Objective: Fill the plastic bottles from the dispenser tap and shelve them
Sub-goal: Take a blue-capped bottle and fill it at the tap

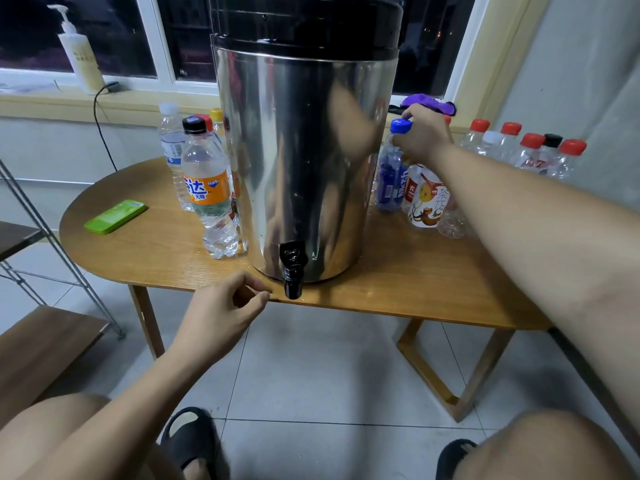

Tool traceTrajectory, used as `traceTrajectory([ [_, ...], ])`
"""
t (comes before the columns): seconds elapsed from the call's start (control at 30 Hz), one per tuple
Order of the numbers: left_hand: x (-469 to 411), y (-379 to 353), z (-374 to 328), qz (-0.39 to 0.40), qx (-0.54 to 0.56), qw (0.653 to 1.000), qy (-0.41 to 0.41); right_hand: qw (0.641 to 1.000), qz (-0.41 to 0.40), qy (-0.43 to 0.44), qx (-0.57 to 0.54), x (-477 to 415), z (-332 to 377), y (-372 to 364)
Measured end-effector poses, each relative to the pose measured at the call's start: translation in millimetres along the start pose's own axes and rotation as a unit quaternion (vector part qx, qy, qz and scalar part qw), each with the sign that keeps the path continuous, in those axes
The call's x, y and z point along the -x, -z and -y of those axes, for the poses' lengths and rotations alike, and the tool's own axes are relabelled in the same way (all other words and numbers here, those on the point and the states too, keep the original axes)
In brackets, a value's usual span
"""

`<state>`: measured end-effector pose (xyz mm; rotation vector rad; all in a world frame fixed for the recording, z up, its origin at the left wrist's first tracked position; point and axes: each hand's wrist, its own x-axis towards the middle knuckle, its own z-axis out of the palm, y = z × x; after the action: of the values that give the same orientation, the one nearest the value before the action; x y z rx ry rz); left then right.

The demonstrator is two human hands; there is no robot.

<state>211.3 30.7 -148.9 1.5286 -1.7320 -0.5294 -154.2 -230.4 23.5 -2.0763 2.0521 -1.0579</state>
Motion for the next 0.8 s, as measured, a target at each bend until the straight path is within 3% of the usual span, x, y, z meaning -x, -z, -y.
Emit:
traceTrajectory([
  [0.2,2.1,4.3,-4.5,-0.004,0.002,1.0,-0.007,0.995,-0.071,0.064,0.003,42.3,7.3,14.6],
  [0.43,6.9,3.5,-9.7,-0.007,0.011,1.0,-0.018,0.985,-0.109,0.079,-0.109,126.4,32.1,73.4],
  [0.8,19.1,1.6,-15.9,0.002,0.029,0.999,-0.035,0.96,0.002,0.106,-0.258,263.8,52.3,90.5],
])
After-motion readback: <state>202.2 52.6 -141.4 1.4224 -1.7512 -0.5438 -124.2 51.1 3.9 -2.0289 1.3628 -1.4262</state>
